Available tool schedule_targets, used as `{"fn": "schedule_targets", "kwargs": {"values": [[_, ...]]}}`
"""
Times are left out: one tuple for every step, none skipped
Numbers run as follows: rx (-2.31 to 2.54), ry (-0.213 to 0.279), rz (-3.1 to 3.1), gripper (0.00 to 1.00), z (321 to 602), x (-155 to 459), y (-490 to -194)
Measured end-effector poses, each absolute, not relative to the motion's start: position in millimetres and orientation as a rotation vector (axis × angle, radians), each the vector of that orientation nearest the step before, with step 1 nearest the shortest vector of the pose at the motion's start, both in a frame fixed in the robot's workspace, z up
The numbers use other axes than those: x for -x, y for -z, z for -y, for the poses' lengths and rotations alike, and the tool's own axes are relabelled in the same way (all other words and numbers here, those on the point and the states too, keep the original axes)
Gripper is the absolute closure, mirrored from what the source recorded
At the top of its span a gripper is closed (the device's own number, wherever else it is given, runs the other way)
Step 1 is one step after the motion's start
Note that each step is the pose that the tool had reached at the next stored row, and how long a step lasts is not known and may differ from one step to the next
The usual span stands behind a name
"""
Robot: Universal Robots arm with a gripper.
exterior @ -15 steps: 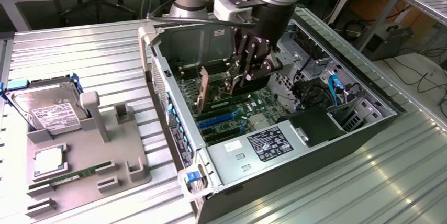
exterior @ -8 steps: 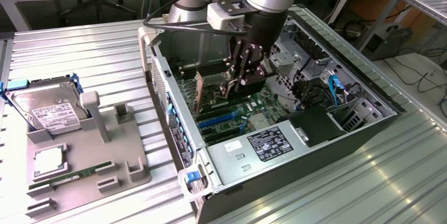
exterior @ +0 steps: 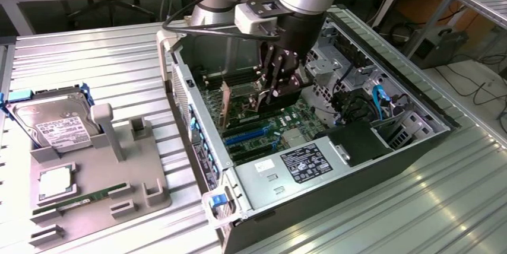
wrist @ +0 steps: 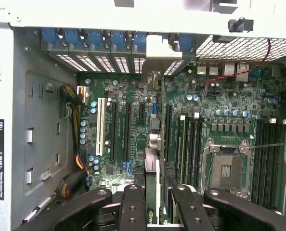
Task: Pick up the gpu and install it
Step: 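Insert the gpu into the slot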
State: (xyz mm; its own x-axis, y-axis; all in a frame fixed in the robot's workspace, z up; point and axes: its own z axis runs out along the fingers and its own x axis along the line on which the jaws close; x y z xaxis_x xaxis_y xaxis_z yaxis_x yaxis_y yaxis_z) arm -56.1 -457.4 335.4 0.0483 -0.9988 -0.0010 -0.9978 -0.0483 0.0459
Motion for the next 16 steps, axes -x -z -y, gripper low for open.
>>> {"fn": "schedule_targets", "kwargs": {"values": [[-2.251,0.050,2.144,0.74,457,56,-335],[-2.251,0.050,2.144,0.74,457,56,-335],[-2.251,0.050,2.145,0.74,457,56,-335],[-2.251,0.050,2.144,0.74,457,56,-335],[-2.251,0.050,2.144,0.74,457,56,-335],[-2.251,0.050,2.145,0.74,457,56,-335],[-2.251,0.050,2.145,0.74,457,56,-335],[-2.251,0.050,2.145,0.74,457,56,-335],[-2.251,0.050,2.145,0.74,457,57,-335],[-2.251,0.050,2.145,0.74,457,57,-335],[-2.251,0.050,2.145,0.74,457,57,-334],[-2.251,0.050,2.145,0.74,457,58,-333],[-2.251,0.050,2.145,0.74,457,58,-332],[-2.252,0.050,2.144,0.74,457,59,-330],[-2.253,0.050,2.143,0.74,457,61,-326],[-2.254,0.050,2.141,0.74,457,61,-324]]}}
